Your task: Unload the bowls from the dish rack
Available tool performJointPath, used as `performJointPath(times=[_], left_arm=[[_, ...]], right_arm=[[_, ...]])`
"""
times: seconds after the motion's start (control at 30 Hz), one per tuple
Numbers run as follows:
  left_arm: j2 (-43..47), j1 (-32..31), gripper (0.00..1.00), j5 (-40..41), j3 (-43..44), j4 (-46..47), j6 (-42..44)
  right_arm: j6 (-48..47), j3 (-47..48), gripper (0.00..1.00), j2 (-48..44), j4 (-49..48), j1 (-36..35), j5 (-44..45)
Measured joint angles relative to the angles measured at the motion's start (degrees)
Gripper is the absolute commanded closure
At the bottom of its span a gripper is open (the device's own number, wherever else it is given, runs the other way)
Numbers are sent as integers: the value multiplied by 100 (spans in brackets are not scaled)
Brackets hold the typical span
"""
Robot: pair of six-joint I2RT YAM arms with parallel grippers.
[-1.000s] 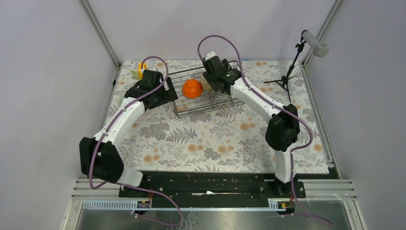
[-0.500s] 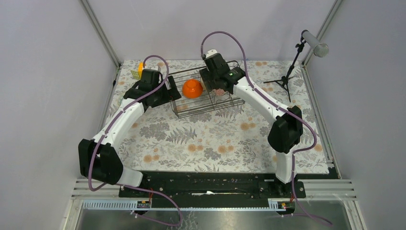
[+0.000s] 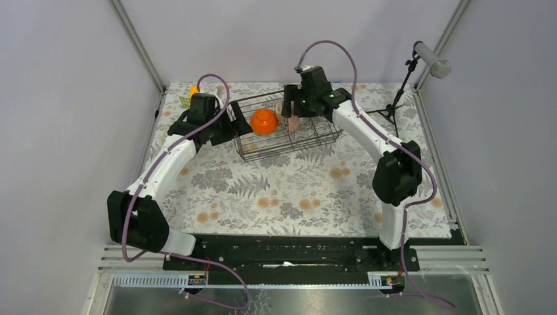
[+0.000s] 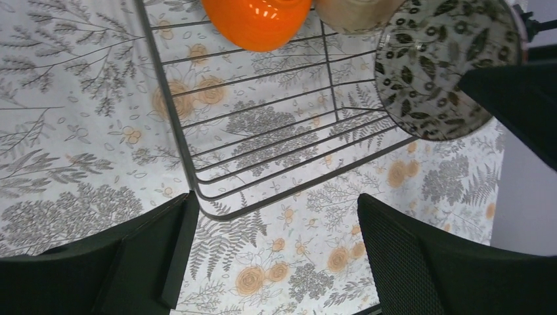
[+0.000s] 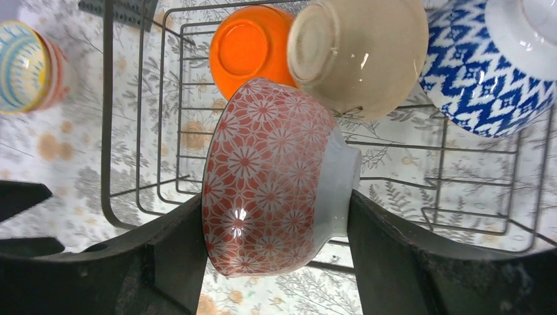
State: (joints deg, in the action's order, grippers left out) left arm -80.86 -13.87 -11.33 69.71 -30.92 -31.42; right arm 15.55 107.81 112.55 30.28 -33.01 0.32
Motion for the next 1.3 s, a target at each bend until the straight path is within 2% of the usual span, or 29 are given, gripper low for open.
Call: performJointPath(times=[0.17, 0.27, 0.6, 0.93, 1.1, 1.3], left_arm=[[-173, 33, 6, -402, 0, 175, -9], [-345, 35, 8, -702, 2, 245, -4], [-1106, 37, 11, -1384, 391, 365, -15], [-1408, 76, 23, -1871, 741, 649, -175], [-1458, 120, 30, -2149, 741, 861, -337], [-1493, 120, 34, -2474, 741, 1182, -573]], right_arm=[[935, -861, 65, -9, -739, 743, -1054], [1244, -1036, 65, -24, -1045, 964, -1467], [1749, -1161, 66, -28, -1298, 997, -2052], [2116, -1545, 67, -245, -1655, 1093, -2470], [2433, -1971, 69, -546, -2127, 1102, -2874], [2938, -2297, 70, -664, -2774, 1099, -3383]])
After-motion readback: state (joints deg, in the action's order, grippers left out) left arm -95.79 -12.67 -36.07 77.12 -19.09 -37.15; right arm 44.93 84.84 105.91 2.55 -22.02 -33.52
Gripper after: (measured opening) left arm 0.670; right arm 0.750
